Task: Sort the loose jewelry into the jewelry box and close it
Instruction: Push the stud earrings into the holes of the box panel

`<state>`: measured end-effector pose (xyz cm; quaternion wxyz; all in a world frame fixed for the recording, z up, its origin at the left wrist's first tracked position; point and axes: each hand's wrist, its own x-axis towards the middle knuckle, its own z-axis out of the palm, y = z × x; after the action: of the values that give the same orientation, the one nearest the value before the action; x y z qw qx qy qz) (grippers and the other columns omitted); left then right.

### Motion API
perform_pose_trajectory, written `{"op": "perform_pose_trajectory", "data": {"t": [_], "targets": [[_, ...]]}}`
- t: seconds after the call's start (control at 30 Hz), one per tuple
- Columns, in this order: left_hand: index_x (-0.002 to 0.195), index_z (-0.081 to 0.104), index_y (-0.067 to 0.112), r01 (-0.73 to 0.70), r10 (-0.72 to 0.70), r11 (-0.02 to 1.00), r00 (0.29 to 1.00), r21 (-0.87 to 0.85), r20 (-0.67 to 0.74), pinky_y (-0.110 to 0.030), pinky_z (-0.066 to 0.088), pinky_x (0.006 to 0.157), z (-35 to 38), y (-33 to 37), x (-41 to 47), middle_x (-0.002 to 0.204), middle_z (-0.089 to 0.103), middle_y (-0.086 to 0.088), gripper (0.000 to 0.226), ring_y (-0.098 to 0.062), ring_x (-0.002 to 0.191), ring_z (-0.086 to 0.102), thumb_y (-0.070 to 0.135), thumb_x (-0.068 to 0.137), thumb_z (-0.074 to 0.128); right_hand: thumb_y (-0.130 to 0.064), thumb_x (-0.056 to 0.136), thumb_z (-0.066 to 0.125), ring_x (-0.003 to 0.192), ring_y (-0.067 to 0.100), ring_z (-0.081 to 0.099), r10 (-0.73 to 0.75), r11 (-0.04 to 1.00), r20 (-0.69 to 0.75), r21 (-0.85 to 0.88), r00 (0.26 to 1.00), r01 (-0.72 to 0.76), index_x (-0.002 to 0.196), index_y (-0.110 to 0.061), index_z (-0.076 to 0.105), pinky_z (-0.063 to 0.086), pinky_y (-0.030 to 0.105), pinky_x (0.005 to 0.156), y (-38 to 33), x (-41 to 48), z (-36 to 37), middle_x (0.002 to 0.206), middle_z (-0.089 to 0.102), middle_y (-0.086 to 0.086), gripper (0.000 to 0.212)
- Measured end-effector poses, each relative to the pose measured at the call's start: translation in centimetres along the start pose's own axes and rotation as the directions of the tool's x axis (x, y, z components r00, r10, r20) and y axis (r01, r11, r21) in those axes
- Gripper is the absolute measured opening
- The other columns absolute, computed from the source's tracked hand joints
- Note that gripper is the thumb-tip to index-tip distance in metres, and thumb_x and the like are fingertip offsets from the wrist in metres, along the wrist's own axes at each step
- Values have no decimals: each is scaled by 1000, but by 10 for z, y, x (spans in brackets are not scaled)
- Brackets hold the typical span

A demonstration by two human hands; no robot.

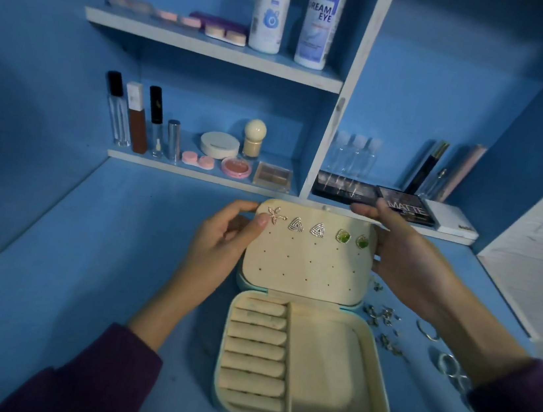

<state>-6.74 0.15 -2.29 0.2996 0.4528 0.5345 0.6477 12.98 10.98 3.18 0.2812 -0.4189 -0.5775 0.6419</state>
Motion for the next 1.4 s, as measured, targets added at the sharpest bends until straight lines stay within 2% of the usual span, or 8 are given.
{"op": "perform_pose_trajectory", "data": {"t": [0.07,0.17,0.4,0.53,0.67,0.8,1.0,1.4], "targets": [[98,64,27,35,-35,999,999,-23,8,-27,53,78,-1,-3,0,78,72,7,12,-7,80,67,22,89,59,-49,92,40,97,14,63,15,999,7,-34,1000,-15,115,-22,61,44,34,92,6,0,-2,103,67,3,41],[100,63,31,62,-62,998,998,-9,-2,-21,51,77,-2,-7,-1,80,73,8,30,-5,80,67,4,90,59,-46,94,41,104,15,64,12,999,19,-52,1000,-11,118,-23,61,46,34,91,11,-2,-6,106,71,-1,39],[100,62,39,30,-29,998,999,54,-26,-26,51,82,-4,-13,-1,84,73,7,38,-7,83,66,2,89,61,-39,96,42,82,20,66,-20,992,19,-125,1000,22,117,-19,62,51,32,77,9,-11,-22,89,72,7,35],[101,61,38,22,-21,999,1000,48,-18,-14,49,74,-3,-16,0,80,73,13,39,0,79,65,1,89,59,-22,98,46,78,20,65,-90,958,-29,-275,996,79,111,-11,63,52,32,73,10,-17,-41,90,71,15,25],[99,60,38,12,-11,998,1000,64,-24,-11,49,72,-2,-15,1,77,72,17,39,3,74,64,0,89,59,-8,91,59,67,1,59,-214,688,64,-699,975,196,91,-19,70,45,13,62,15,-19,-59,78,70,0,16],[99,60,37,7,-6,998,1000,68,-19,-11,49,73,-1,-14,1,76,71,19,39,5,74,64,0,89,58,-7,82,69,71,-4,59,-245,454,176,-848,953,273,80,-26,70,39,5,65,18,-23,-68,75,68,-16,19],[99,60,37,-2,3,996,1000,84,-17,-8,47,71,0,-13,0,74,70,21,39,6,72,63,-1,90,58,-8,80,71,74,-2,56,-150,334,313,-877,938,346,82,-20,74,38,7,64,21,-31,-70,77,66,-13,12],[99,59,37,-2,3,995,1000,99,-12,-6,47,70,0,-11,0,74,70,23,40,8,73,63,-1,89,58,-27,83,68,73,-4,46,-136,119,312,-937,940,328,88,-29,69,43,23,73,28,-28,-61,80,58,-14,6]]}}
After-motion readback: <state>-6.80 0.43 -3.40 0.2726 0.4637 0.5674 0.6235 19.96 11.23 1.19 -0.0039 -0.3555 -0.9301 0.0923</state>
